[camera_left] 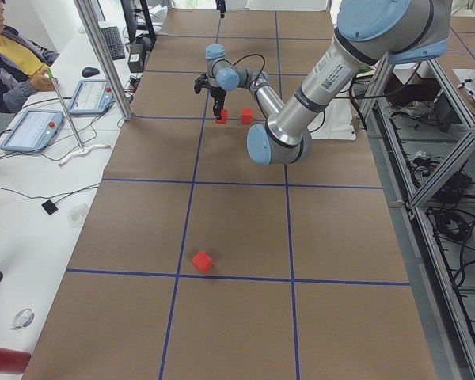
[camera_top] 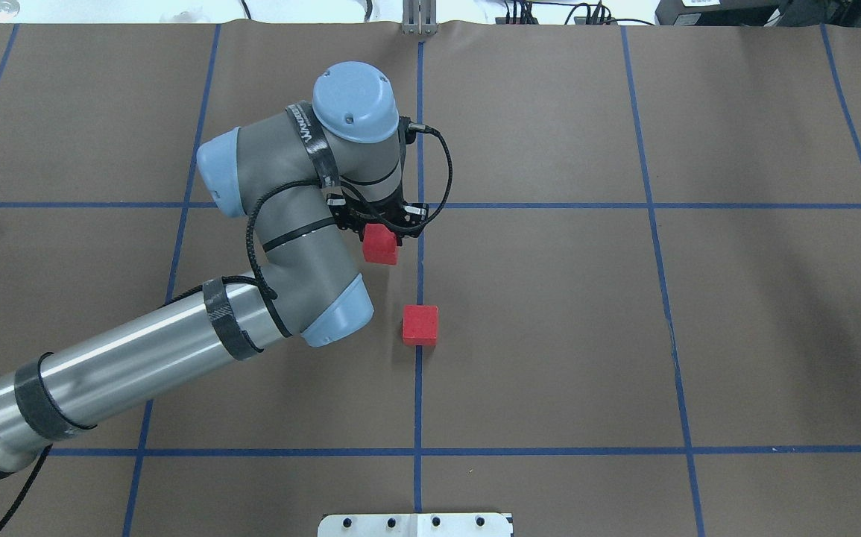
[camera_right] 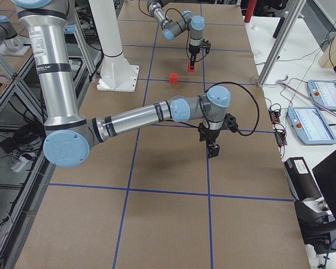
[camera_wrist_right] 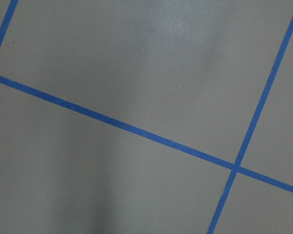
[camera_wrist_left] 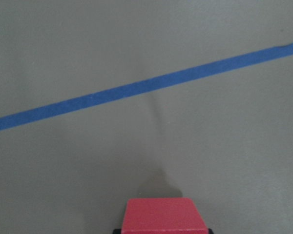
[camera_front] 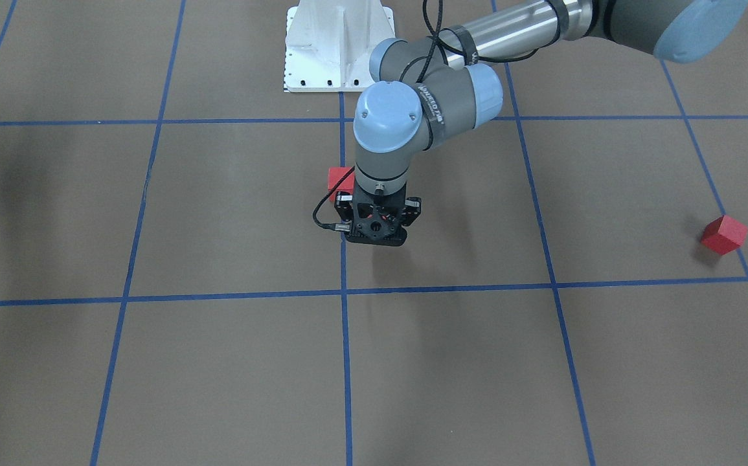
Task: Form red blocks into L shape at center
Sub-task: 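Carry the cube with the left gripper to just farther than the center cube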
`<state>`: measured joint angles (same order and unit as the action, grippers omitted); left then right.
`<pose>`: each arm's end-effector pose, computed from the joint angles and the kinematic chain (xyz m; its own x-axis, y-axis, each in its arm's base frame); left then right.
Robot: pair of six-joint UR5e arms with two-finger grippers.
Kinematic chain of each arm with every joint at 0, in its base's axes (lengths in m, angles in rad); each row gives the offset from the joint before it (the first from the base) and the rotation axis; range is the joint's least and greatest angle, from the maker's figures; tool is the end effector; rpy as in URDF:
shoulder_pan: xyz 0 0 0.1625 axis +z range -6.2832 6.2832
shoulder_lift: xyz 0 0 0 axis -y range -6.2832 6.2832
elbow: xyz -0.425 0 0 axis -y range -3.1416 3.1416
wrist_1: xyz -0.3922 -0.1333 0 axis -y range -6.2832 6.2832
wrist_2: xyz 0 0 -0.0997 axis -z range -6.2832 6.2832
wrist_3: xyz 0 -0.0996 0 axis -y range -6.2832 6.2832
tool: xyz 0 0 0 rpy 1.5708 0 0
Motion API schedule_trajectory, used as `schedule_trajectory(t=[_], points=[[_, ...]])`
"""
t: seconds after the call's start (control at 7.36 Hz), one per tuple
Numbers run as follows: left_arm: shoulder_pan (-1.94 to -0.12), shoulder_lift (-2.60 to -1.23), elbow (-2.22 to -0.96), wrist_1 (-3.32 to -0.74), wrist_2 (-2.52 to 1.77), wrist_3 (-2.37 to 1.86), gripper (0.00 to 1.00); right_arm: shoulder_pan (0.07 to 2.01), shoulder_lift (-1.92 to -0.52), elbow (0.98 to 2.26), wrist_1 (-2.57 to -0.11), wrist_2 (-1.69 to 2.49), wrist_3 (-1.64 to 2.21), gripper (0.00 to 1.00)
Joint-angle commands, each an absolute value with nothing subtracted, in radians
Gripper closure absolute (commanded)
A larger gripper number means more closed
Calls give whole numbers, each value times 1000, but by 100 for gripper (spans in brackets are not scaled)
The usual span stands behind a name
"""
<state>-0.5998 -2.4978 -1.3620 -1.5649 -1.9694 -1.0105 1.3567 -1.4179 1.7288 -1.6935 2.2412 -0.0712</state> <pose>0.5827 -0.5132 0.1638 0.6944 0.1185 -0.7098 -0.0687 0.9928 0.0985 -0.0472 -0.5533 0.5206 0.7243 -0.3476 0.5955 0.2609 0.9376 0.2300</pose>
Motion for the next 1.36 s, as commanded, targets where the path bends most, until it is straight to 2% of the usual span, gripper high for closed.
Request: schedule_trajectory(t=[0.0, 1.22], points=[[-555, -2519, -1347, -1566, -1942, -1048, 100, 1358, -1416, 1729, -1694, 2241, -69, 0], [-497, -2530, -1328, -1572, -1919, -1117, 100, 1358, -1413, 1729, -1694, 2241, -66, 0]])
